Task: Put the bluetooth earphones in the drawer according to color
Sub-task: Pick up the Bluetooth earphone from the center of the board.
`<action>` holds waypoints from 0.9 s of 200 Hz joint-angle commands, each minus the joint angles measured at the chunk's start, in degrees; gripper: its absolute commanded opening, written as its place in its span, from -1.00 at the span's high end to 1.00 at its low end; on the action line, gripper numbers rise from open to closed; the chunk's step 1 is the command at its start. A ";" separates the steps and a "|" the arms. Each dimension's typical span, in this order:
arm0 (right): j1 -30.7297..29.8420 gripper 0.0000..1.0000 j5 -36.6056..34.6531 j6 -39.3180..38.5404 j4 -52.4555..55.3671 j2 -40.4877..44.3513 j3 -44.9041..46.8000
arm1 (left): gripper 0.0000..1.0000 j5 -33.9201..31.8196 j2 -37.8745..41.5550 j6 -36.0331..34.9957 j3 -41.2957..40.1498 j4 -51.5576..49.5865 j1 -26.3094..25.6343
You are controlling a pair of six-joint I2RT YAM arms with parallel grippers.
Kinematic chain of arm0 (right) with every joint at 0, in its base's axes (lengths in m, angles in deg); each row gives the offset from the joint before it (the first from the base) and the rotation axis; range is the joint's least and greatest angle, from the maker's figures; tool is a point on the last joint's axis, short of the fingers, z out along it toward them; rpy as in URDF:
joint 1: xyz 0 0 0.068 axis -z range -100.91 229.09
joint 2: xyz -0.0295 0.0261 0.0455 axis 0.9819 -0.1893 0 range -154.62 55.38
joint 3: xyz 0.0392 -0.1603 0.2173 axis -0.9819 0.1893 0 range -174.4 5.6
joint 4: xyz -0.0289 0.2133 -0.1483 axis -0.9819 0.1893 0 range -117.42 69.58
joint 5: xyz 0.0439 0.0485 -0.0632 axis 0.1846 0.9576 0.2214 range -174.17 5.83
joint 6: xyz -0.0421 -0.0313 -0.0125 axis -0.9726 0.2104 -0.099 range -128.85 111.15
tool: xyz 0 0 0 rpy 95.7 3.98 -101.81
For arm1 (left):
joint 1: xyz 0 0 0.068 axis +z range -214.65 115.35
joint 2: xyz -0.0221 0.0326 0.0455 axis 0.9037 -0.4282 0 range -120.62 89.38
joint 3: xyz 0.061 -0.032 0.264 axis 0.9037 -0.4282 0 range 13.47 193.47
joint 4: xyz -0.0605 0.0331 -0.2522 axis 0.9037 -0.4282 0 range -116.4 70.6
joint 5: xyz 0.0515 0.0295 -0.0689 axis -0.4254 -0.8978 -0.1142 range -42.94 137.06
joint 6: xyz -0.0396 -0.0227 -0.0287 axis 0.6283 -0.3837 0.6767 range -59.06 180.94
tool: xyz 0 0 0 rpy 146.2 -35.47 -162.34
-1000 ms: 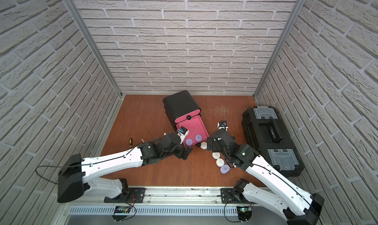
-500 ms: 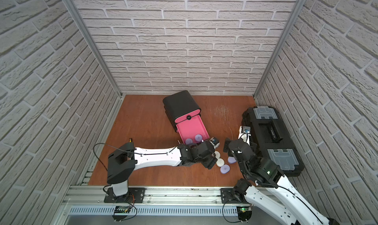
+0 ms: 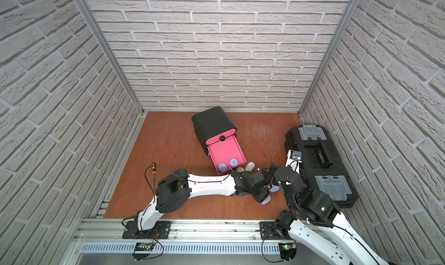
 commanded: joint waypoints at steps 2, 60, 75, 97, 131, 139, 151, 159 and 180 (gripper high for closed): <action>0.13 -0.99 -0.51 0.32 -0.61 0.10 0.77 | -0.20 0.86 -2.03 -0.53 2.32 -2.80 -0.61; 0.11 -0.99 -0.46 0.41 -0.70 -0.04 0.90 | -0.29 -0.66 -6.30 -1.26 5.20 -5.58 -0.68; 0.11 -0.99 -0.51 0.47 -0.78 -0.04 0.99 | -0.25 -1.48 -6.55 -1.54 5.45 -5.99 -0.92; 0.15 -0.99 -0.59 0.39 -0.87 -0.13 0.93 | -0.23 -1.76 -6.26 -1.68 5.27 -6.26 -1.21; 0.15 -0.99 -0.68 0.32 -0.87 -0.34 0.99 | -0.23 -1.63 -4.28 -1.98 4.25 -5.57 -2.19; 0.11 -0.99 -0.75 0.32 -0.78 -0.33 0.91 | -0.24 -1.81 -3.66 -2.18 4.07 -5.39 -2.48; 0.11 -0.99 -0.85 0.36 -0.78 -0.17 0.90 | -0.24 -2.08 -2.90 -2.38 3.78 -5.30 -2.85; 0.11 -0.99 -0.89 0.41 -0.78 -0.08 0.91 | -0.24 -2.25 -2.56 -2.46 3.63 -5.22 -3.07; 0.15 -0.99 -0.95 0.41 -0.72 0.26 0.91 | -0.24 -2.18 -1.76 -2.59 3.10 -4.69 -3.10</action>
